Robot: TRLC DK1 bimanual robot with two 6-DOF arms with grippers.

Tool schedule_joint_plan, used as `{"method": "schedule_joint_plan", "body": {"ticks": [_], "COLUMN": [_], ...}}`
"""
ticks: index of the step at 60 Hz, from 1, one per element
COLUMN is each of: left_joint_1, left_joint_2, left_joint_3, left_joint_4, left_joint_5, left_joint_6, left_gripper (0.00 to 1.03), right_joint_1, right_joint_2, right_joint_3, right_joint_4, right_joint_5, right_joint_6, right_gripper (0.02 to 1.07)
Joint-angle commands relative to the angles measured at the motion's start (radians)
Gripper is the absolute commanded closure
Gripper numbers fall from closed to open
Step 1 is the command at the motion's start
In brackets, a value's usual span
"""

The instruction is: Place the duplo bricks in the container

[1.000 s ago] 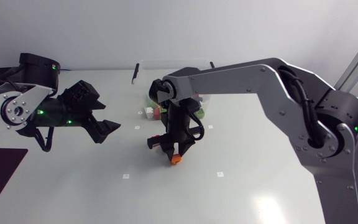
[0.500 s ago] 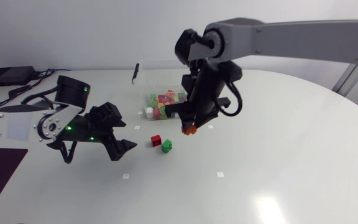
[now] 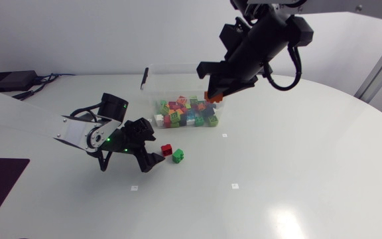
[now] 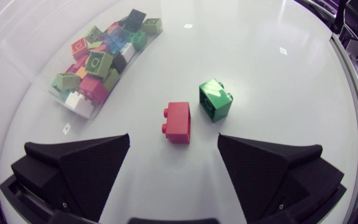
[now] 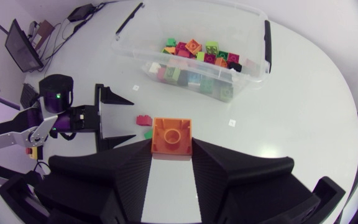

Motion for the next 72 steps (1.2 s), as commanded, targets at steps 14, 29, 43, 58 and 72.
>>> {"method": "schedule_joint_plan", "body": {"ticks": [14,29,43,58,72], "left_joint_1": [0.040,0.020,-0.007,-0.009,0.005], "left_joint_2": [0.100,0.113,0.138,0.138,0.100], "left_joint_3": [0.107,0.110,0.110,0.109,0.077], "left_joint_4": [0.015,0.001,-0.007,-0.014,-0.030], "left_joint_5": [0.094,0.145,0.145,0.145,0.145], "left_joint_6": [0.041,0.067,0.075,0.070,0.078], "left_gripper": [0.05,0.06,0.17,0.63,0.83], "right_joint_1": [-0.051,-0.059,-0.065,-0.064,-0.074], "right_joint_2": [-0.018,0.020,0.139,0.275,0.378], "right_joint_3": [0.084,0.114,0.124,0.204,0.299], "right_joint_4": [0.058,0.153,0.257,0.312,0.305], "right_joint_5": [-0.068,-0.068,-0.043,0.023,0.061], "right_joint_6": [-0.043,-0.040,-0.040,-0.051,-0.061], "right_gripper": [0.80,0.80,0.80,0.71,0.29]}}
